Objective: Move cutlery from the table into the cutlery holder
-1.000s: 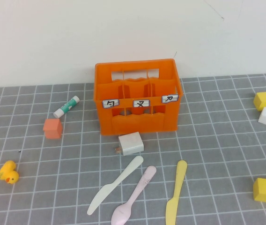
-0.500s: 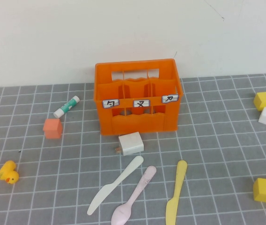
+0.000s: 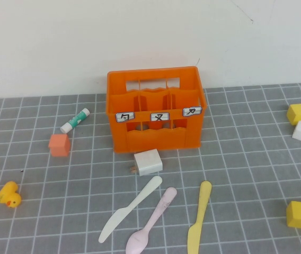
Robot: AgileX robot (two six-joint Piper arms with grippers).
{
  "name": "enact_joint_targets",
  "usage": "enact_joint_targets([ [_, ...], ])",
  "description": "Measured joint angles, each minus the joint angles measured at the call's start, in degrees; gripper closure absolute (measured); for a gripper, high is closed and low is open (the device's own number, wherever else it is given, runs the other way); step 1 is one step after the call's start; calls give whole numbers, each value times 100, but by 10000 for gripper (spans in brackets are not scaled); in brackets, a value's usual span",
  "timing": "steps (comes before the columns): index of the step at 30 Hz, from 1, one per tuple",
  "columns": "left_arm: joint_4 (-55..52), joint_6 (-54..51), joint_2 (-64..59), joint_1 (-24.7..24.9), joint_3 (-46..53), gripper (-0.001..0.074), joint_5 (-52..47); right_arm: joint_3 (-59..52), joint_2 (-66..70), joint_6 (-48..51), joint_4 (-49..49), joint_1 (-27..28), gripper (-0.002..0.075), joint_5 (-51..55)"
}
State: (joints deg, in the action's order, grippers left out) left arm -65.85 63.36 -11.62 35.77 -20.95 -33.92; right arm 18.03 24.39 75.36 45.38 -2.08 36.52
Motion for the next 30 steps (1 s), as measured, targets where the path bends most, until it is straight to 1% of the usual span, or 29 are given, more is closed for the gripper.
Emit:
enact_joint_targets([
  [15, 27, 34, 0, 0, 92, 735, 28, 0, 0, 0, 0, 0, 729, 0],
  [18, 39, 192, 0, 0, 92, 735, 48, 0, 0, 0, 0, 0, 729, 0],
  [20, 39, 264, 0, 0, 92, 735, 175, 0, 0, 0, 0, 0, 729, 0],
  [23, 74, 220, 0, 0, 92, 735, 759, 0, 0, 0, 0, 0, 729, 0],
  [25, 381, -312, 0, 0, 92, 735, 1401, 0, 0, 0, 0, 0, 729, 0],
  [26, 785, -855, 23, 0, 92, 735, 1673, 0, 0, 0, 4, 0, 729, 0],
  [28, 1938, -2210, 70, -79, 92, 735, 1999, -13, 0, 0, 24, 0, 729, 0],
  [30, 3001, -3617, 127, -280, 92, 735, 2134, -13, 0, 0, 24, 0, 729, 0],
])
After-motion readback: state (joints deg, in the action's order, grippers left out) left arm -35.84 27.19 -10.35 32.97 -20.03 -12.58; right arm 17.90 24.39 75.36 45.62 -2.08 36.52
